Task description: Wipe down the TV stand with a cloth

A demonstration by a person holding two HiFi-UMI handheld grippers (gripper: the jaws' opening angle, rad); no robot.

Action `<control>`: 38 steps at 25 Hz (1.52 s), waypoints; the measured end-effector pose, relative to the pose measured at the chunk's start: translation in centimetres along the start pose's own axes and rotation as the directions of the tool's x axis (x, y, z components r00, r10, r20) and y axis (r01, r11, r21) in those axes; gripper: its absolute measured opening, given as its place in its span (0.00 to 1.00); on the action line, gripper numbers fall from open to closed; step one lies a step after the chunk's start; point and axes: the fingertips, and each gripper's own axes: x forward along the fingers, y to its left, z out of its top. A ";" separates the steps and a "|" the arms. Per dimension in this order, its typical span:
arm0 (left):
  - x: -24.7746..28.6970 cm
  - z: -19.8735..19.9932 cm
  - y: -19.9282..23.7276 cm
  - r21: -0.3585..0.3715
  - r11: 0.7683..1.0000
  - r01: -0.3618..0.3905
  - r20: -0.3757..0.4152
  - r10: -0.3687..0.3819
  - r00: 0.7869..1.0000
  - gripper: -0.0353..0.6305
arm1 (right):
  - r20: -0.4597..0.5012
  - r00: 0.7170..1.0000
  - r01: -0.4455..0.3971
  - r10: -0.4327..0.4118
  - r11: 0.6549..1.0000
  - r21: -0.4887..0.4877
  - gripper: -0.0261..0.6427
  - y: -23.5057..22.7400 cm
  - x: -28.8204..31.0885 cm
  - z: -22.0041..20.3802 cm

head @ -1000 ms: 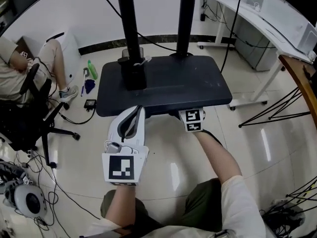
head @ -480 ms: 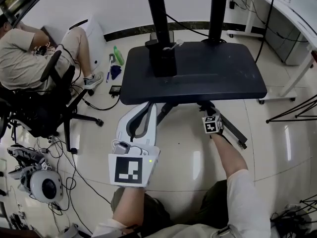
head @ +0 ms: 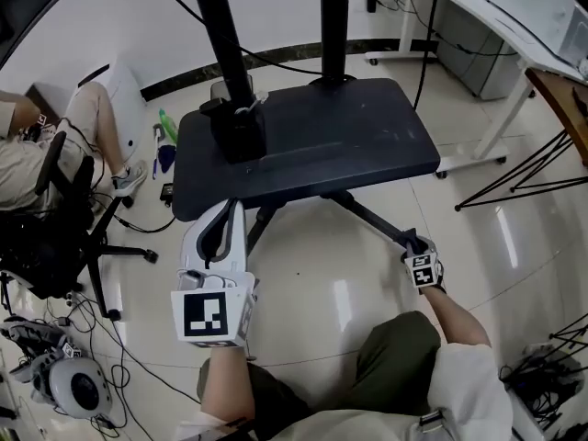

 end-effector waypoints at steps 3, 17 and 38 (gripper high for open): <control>1.3 1.5 -0.3 -0.019 1.000 -0.014 0.127 0.016 0.992 0.15 | 0.063 0.997 0.052 -0.055 0.997 0.054 0.12 -3.0 -7.5 -0.7; -0.6 2.4 -1.1 -0.054 0.998 -0.018 0.023 0.020 1.000 0.15 | 0.833 0.430 -0.248 0.348 0.933 -0.261 0.12 20.8 -47.3 55.2; -12.3 41.8 16.7 -0.069 0.994 -0.089 -0.144 0.079 0.986 0.25 | 0.825 0.562 -0.135 0.050 0.990 0.032 0.12 16.2 -69.2 88.1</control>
